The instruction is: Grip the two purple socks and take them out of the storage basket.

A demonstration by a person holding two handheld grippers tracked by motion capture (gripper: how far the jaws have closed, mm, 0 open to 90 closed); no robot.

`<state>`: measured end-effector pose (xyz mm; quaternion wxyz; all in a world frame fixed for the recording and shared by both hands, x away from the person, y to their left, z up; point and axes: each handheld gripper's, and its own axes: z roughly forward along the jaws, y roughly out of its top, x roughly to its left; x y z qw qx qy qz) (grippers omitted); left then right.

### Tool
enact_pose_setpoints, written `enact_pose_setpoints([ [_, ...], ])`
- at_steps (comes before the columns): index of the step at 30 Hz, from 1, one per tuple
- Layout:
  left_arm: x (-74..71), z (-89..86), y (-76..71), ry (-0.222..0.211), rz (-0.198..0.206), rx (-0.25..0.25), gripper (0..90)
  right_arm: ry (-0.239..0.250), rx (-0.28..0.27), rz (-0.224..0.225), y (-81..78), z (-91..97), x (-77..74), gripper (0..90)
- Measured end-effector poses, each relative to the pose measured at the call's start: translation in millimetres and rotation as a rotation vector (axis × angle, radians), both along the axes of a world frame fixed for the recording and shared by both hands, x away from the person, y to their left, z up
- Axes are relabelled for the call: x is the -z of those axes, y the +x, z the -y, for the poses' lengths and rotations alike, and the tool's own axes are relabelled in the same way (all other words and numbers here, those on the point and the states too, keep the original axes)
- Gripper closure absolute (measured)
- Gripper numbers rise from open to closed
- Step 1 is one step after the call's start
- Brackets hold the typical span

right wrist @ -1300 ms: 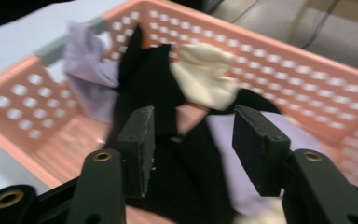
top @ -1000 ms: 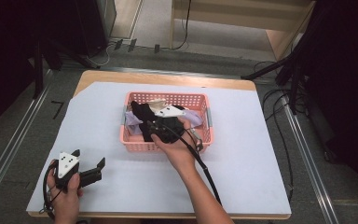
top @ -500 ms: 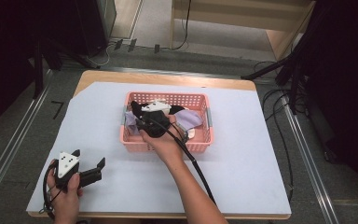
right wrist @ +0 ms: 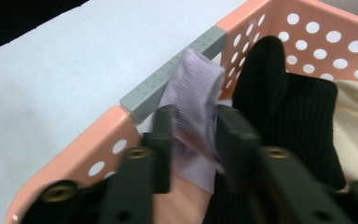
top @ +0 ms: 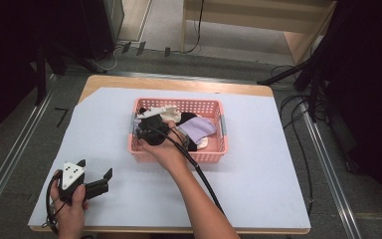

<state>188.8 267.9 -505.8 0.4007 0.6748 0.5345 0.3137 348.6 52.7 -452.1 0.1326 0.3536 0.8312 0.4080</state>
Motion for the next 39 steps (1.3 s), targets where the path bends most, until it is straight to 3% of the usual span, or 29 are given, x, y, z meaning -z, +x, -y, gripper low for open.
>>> enact_pose_setpoints([
  [1,0.0,-0.1,0.0,0.000,0.000,0.000,8.3,0.006,0.005,-0.005,-0.9,2.3,-1.6,86.9],
  [4,0.1,-0.1,0.1,-0.001,0.000,-0.001,8.3,0.038,0.004,-0.015,-2.8,6.7,-5.0,87.9],
  [13,-0.1,0.6,0.1,0.003,-0.006,0.002,8.2,0.157,0.028,0.100,-21.1,38.7,-41.0,88.4],
  [19,0.1,1.0,0.3,0.009,-0.001,0.001,8.3,0.256,0.064,0.172,-31.6,73.0,-68.9,88.4],
  [24,0.2,1.5,0.3,0.006,0.000,-0.002,8.3,0.279,0.097,0.200,-36.1,94.2,-78.1,88.3],
  [29,0.2,1.9,0.3,0.011,0.000,-0.001,8.3,0.310,0.170,0.240,-38.6,126.5,-85.6,88.4],
  [39,0.2,2.3,0.0,0.018,0.000,0.002,8.3,0.333,0.272,0.295,-40.8,165.3,-85.5,88.3],
])
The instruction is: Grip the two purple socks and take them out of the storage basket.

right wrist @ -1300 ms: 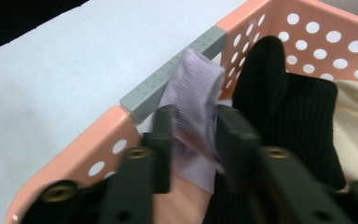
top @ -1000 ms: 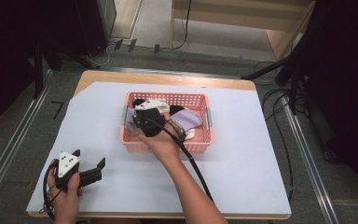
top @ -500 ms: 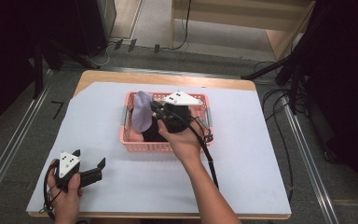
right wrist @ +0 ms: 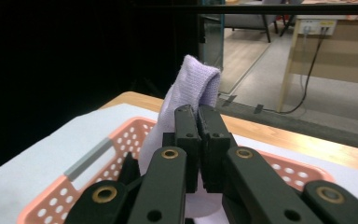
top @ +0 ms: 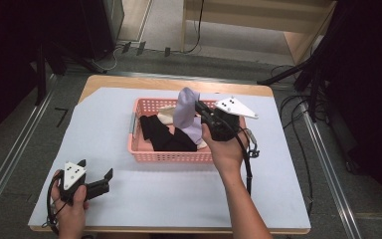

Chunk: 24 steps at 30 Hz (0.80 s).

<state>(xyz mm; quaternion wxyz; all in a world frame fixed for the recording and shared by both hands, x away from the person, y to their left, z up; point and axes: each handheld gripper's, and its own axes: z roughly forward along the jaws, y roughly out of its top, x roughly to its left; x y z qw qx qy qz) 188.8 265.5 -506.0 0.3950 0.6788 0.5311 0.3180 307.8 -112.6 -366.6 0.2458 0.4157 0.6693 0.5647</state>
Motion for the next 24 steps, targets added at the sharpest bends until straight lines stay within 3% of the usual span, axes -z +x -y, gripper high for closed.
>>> enact_pose_setpoints([
  [6,0.2,0.1,0.1,0.002,0.003,0.001,8.3,0.019,0.042,0.017,-2.2,18.7,-3.3,88.3],
  [16,0.0,0.2,-0.2,0.005,0.002,0.003,8.3,0.042,0.160,0.059,-7.6,67.3,-10.8,88.3],
  [24,-0.1,0.3,-0.5,0.010,0.004,0.004,8.3,0.042,0.234,0.060,-10.0,98.0,-8.5,88.3],
])
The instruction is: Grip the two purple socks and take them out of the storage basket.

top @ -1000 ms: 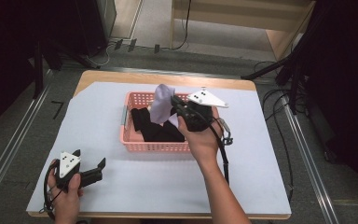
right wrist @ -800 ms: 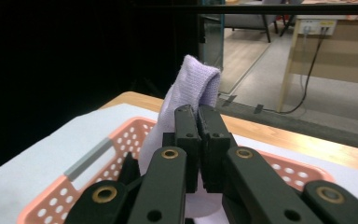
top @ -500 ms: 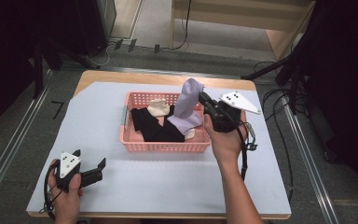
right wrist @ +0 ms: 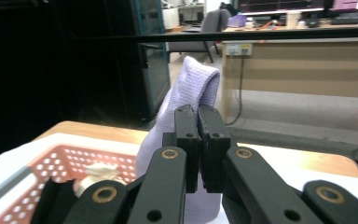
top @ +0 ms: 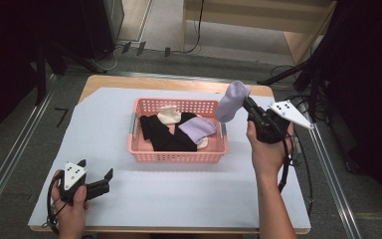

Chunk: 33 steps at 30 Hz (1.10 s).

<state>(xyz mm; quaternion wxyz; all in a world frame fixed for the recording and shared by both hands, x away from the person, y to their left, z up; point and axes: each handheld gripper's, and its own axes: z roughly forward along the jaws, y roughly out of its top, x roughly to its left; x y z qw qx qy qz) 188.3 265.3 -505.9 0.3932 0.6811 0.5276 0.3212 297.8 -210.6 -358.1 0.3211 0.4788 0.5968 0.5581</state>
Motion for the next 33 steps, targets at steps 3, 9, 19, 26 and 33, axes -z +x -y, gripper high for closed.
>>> enact_pose_setpoints([
  [3,0.0,0.1,-0.1,0.002,0.001,-0.002,8.3,-0.003,0.024,-0.004,0.2,9.8,4.2,88.3],
  [9,0.1,0.3,0.0,-0.002,0.004,-0.003,8.3,-0.013,0.072,-0.031,2.7,24.3,17.5,88.3],
  [19,0.0,-0.2,-0.2,-0.004,0.002,-0.002,8.3,-0.042,0.143,-0.112,8.9,47.9,49.4,88.2],
  [26,-0.1,-0.3,-0.2,-0.004,0.000,-0.002,8.3,-0.074,0.192,-0.133,12.2,55.1,65.3,70.7],
  [33,0.0,-0.2,-0.1,-0.001,0.001,-0.002,8.3,-0.034,0.126,-0.116,15.9,39.2,64.2,53.6],
])
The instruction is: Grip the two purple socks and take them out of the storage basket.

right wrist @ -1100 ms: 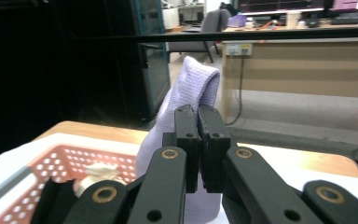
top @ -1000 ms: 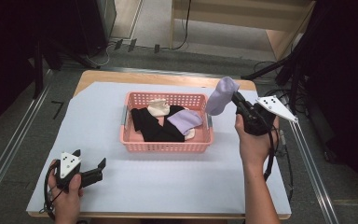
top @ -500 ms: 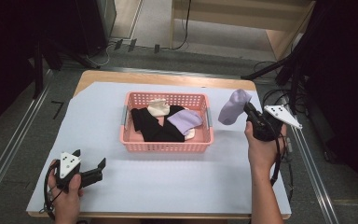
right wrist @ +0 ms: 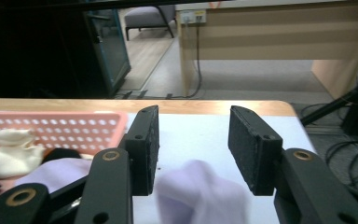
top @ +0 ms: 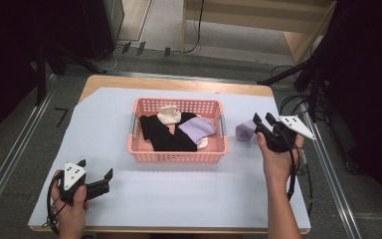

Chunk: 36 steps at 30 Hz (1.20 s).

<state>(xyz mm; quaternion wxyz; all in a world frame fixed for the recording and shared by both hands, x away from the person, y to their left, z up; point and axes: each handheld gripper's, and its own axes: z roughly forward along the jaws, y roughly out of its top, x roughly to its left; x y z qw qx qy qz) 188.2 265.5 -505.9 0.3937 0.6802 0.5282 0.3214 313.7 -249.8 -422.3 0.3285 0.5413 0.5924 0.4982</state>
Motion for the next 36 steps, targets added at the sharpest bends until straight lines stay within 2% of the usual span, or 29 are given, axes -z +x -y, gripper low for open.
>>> enact_pose_setpoints([
  [7,-0.1,-0.1,0.0,-0.002,-0.001,0.001,8.3,-0.010,-0.051,-0.013,4.0,-22.6,2.6,54.0],
  [9,0.0,0.0,0.0,-0.002,-0.001,0.001,8.3,-0.012,-0.084,-0.028,5.5,-37.7,4.1,54.3],
  [10,0.0,-0.1,0.0,-0.002,-0.001,0.001,8.3,-0.012,-0.084,-0.028,5.5,-37.7,4.1,54.3],
  [11,0.0,-0.1,0.0,-0.002,-0.001,0.001,8.3,-0.021,-0.113,-0.037,6.7,-48.6,5.2,54.5],
  [12,0.0,-0.1,0.0,-0.002,0.000,0.001,8.3,-0.021,-0.113,-0.037,6.7,-48.6,5.2,54.5],
  [14,0.0,-0.1,0.0,-0.003,-0.001,0.001,8.3,-0.039,-0.157,-0.048,9.0,-65.9,7.7,54.9],
  [15,0.0,-0.1,0.0,-0.003,-0.001,0.001,8.3,-0.039,-0.157,-0.048,9.0,-65.9,7.7,54.9],
  [16,0.0,-0.1,0.0,-0.003,0.000,0.000,8.3,-0.038,-0.181,-0.060,10.6,-77.1,9.9,55.6],
  [17,0.1,0.0,0.0,-0.003,0.002,-0.002,8.3,-0.038,-0.181,-0.060,10.6,-77.1,9.9,55.6],
  [20,-0.1,-0.2,-0.1,-0.003,0.000,0.000,8.3,-0.051,-0.227,-0.095,14.8,-97.2,15.5,56.6],
  [23,-0.1,-0.2,0.0,-0.004,-0.001,0.000,8.3,-0.057,-0.252,-0.111,18.0,-105.6,19.9,56.9],
  [24,0.0,-0.1,0.0,-0.005,0.000,-0.001,8.3,-0.070,-0.265,-0.145,21.8,-113.4,24.7,57.3],
  [25,0.0,-0.2,0.0,-0.005,0.000,0.001,8.3,-0.070,-0.265,-0.145,21.8,-113.4,24.7,57.3],
  [28,0.0,-0.2,0.1,-0.005,-0.001,-0.001,8.3,-0.084,-0.285,-0.198,30.9,-126.3,32.0,58.0],
  [29,0.0,-0.2,0.1,-0.006,0.000,0.000,8.3,-0.084,-0.285,-0.198,30.9,-126.3,32.0,58.0],
  [30,0.0,-0.2,0.1,-0.006,-0.001,-0.001,8.3,-0.091,-0.294,-0.223,35.4,-132.2,33.6,58.6],
  [33,-0.1,-0.3,0.0,-0.007,-0.004,-0.001,8.3,-0.102,-0.302,-0.247,38.8,-138.6,34.8,61.7],
  [34,-0.2,-0.4,0.1,-0.005,-0.005,0.000,8.3,-0.100,-0.319,-0.290,41.9,-145.0,36.1,63.7],
  [35,-0.3,-0.5,0.1,-0.005,-0.007,0.001,8.3,-0.100,-0.319,-0.290,41.9,-145.0,36.1,63.7],
  [36,-0.3,-0.5,0.1,-0.005,-0.007,0.002,8.3,-0.127,-0.325,-0.337,45.1,-151.8,38.8,66.6],
])
